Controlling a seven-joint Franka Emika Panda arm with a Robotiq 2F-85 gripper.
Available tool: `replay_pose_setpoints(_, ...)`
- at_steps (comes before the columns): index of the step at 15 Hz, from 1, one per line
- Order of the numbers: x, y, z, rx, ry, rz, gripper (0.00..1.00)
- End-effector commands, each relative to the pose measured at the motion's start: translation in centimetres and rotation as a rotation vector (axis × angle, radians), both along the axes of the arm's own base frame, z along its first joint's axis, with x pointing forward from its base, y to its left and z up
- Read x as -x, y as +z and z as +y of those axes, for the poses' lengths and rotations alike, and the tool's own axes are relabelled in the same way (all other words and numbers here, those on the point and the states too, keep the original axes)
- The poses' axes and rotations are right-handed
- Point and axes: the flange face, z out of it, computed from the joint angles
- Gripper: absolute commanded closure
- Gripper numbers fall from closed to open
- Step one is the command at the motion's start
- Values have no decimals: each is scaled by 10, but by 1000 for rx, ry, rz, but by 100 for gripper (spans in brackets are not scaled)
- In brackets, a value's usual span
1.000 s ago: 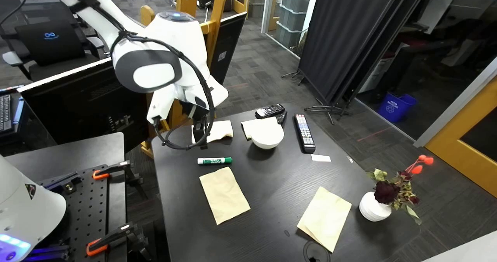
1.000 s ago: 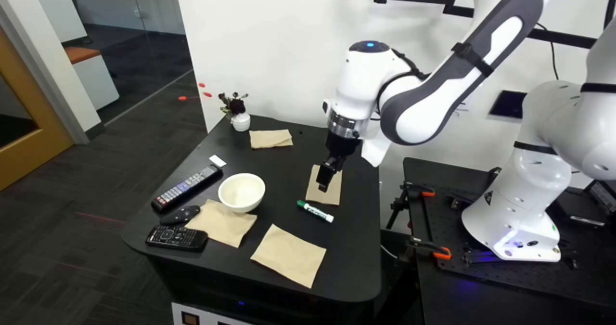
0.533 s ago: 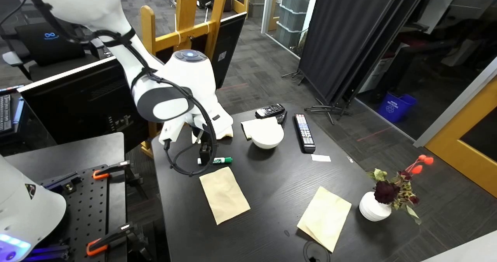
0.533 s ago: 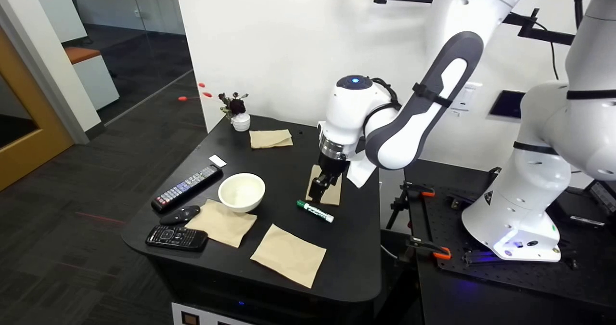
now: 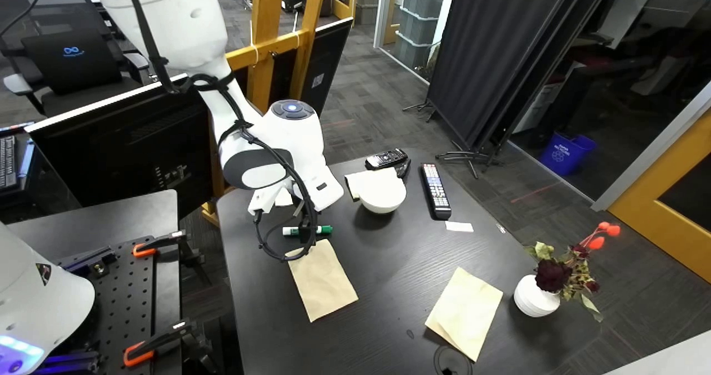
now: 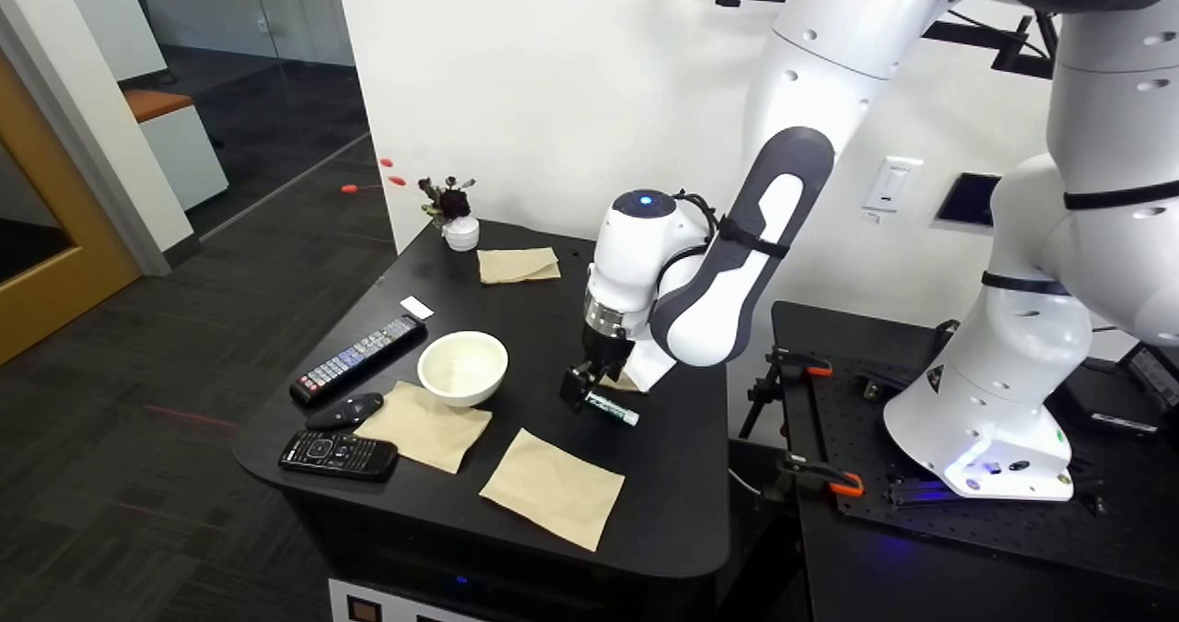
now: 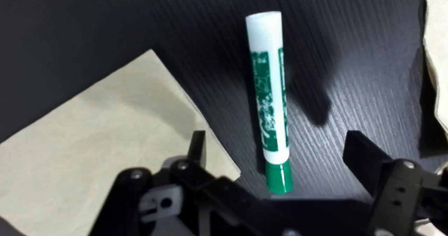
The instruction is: Put the green marker inside the white bowl
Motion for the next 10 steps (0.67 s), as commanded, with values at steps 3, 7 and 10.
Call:
replay_pose_setpoints(3,-16,-11,3,10,-20,-44,41)
replay_pose_setpoints(7,-20,-4,1,10,-40,-61,73)
replay_pose_setpoints(10,-21,1,0,11,-47,-67,95)
